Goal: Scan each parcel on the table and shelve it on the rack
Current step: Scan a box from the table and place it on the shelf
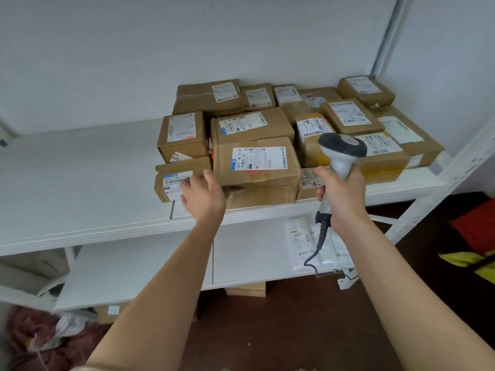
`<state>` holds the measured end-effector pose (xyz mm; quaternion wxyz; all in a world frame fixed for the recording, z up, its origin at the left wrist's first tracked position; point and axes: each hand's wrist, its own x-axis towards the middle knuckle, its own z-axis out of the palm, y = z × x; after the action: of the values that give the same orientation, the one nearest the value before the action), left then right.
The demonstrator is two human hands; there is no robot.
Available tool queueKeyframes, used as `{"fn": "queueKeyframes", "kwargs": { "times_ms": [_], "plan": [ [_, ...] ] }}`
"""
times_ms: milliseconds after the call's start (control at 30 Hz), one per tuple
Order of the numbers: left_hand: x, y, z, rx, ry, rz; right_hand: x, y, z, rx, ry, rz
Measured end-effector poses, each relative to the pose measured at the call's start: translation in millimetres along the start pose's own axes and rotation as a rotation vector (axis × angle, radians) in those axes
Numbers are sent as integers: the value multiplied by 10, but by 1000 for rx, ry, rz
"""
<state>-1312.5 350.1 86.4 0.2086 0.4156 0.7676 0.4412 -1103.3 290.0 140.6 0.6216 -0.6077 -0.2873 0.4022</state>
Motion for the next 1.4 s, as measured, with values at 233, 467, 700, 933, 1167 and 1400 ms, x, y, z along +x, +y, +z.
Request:
{"fn": "queueKeyframes", "kwargs": {
  "times_ms": [233,467,700,933,1167,1400],
  "plan": [
    [-891,805,559,-126,76,447,-23,-164,-842,16,23,5],
    [-2466,1730,1715,-308,-226,641,135,-500,-2635,-31,218,-97],
    [-4239,2343,2880,-390,-565,747,173,-685,-4672,3,561,-92],
    [-5613,2858,3922,-363,-888,810,263,-598,-6353,134,886,-35],
    [-6705,3293,5471,-238,-1149,778,697,-495,-7849,214,1118,33],
    [-8091,3758,6646,-23,-1459,766,991,-761,-9196,175,1245,85]
  ]
}}
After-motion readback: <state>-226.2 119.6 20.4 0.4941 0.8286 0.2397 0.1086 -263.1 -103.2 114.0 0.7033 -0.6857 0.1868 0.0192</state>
